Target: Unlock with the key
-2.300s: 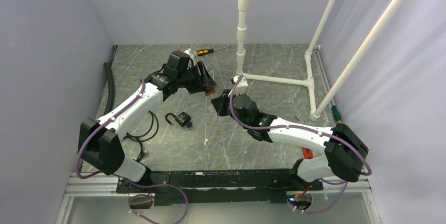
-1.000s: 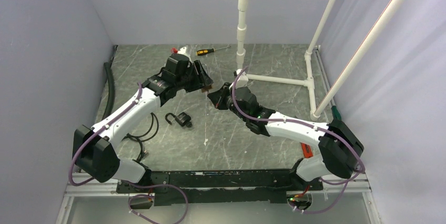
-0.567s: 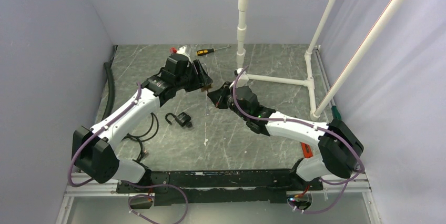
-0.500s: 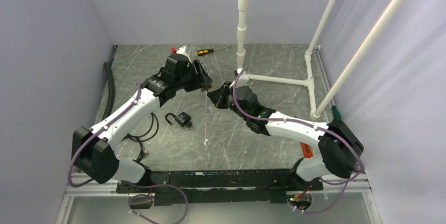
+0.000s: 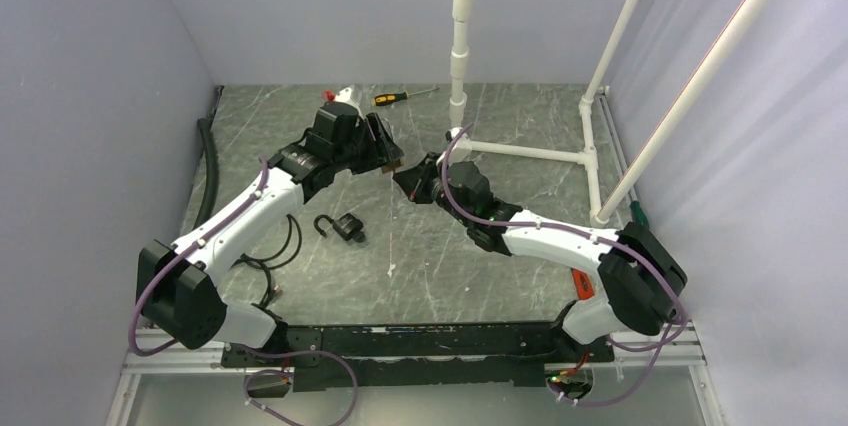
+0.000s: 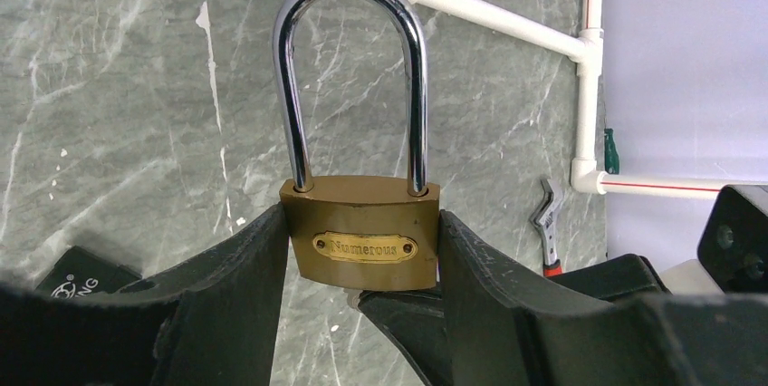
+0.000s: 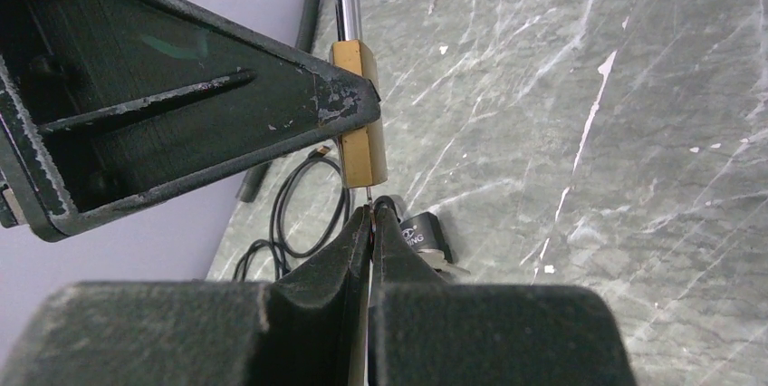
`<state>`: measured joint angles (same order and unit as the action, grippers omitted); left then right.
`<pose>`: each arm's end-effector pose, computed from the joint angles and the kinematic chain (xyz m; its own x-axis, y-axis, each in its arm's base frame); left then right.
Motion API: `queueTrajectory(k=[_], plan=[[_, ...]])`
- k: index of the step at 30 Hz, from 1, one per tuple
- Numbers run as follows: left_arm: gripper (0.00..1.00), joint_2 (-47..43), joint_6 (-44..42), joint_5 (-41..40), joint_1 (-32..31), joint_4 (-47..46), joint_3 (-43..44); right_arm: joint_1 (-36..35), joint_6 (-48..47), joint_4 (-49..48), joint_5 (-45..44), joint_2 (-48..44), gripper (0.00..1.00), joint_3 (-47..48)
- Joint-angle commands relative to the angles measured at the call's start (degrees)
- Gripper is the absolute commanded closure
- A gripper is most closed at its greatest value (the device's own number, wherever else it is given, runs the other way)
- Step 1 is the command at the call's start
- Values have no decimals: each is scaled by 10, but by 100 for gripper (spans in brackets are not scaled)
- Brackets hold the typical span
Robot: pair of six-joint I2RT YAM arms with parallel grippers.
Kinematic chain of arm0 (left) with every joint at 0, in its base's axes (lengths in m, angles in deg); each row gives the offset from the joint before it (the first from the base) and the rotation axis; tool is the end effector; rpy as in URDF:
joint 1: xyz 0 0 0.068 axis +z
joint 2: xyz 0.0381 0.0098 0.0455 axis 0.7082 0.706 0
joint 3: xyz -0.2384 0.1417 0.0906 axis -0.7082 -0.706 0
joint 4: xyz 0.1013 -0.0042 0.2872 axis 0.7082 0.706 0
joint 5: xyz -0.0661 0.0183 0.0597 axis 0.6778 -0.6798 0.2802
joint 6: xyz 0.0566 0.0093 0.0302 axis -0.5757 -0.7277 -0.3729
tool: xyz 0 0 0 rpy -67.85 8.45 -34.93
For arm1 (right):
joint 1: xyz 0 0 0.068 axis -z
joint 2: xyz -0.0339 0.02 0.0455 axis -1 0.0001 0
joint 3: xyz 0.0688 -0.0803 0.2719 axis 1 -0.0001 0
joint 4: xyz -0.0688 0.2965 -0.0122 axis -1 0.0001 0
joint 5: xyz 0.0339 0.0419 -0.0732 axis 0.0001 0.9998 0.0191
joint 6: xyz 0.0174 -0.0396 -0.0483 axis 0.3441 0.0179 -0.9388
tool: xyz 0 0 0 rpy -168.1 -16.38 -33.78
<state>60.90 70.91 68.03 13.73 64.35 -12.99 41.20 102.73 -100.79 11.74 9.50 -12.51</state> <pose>0.3162 -0.1936 0.3345 -0.6948 -0.3932 -0.6022 0.0657 0.7991 -0.5976 0.2546 0.2796 0.2507 -0.5385 0.4393 -0.7191 -0.3814 0.6339 0.6729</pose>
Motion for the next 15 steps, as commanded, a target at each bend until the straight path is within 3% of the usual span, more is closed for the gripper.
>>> queueTrajectory(k=[1, 15], plan=[[100, -31, 0, 13, -4, -17, 5, 23, -6, -42, -35, 8, 100, 25], [100, -42, -2, 24, -4, -34, -3, 33, -34, -92, -54, 36, 100, 61]])
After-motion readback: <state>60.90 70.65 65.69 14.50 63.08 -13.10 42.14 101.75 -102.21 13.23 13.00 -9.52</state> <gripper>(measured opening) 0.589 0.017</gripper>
